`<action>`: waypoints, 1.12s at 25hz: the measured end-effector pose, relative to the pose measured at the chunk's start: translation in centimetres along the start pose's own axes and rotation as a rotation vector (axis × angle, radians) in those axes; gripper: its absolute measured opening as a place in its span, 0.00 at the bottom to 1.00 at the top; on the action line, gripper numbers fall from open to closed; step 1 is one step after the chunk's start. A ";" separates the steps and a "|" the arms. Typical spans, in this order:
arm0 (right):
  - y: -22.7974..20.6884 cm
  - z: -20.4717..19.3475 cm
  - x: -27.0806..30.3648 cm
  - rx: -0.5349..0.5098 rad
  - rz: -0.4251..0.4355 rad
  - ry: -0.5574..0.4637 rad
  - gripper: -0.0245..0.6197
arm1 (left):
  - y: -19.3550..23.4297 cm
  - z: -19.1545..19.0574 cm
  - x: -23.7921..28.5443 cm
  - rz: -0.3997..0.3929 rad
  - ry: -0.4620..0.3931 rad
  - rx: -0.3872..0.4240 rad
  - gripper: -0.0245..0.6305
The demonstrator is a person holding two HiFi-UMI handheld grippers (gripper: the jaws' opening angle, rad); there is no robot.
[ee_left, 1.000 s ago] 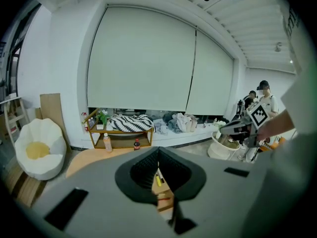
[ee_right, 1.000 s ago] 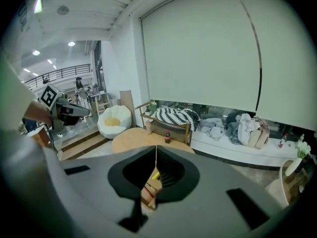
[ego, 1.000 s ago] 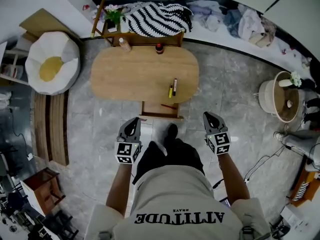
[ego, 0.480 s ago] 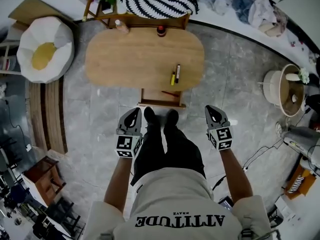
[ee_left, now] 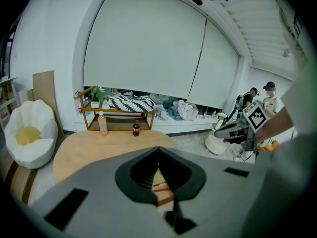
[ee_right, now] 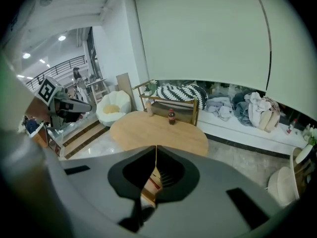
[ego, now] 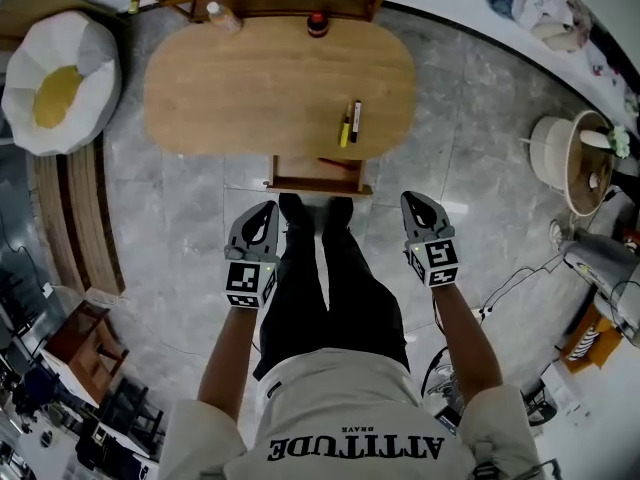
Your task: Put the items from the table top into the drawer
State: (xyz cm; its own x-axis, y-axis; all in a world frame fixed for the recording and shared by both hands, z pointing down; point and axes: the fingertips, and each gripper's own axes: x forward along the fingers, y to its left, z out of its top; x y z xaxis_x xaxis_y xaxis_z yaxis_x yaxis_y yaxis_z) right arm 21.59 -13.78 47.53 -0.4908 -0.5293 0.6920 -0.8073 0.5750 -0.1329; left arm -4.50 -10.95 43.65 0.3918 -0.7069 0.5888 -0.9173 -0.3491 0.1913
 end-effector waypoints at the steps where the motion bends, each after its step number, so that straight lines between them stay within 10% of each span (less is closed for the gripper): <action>1: 0.1 -0.2 1.0 0.008 -0.002 0.000 0.07 | 0.3 -0.5 0.5 -0.005 0.005 -0.001 0.07; 28: -2.4 -11.1 21.6 0.250 0.009 0.140 0.07 | 4.4 -15.0 12.4 -0.080 0.080 -0.104 0.07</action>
State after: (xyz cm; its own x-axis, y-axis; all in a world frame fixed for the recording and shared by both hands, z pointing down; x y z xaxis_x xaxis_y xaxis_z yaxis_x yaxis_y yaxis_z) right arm 16.56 -19.69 70.64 -0.4626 -0.4230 0.7791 -0.8672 0.3986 -0.2984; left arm -4.78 -12.03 63.54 0.4610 -0.6269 0.6281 -0.8874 -0.3341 0.3178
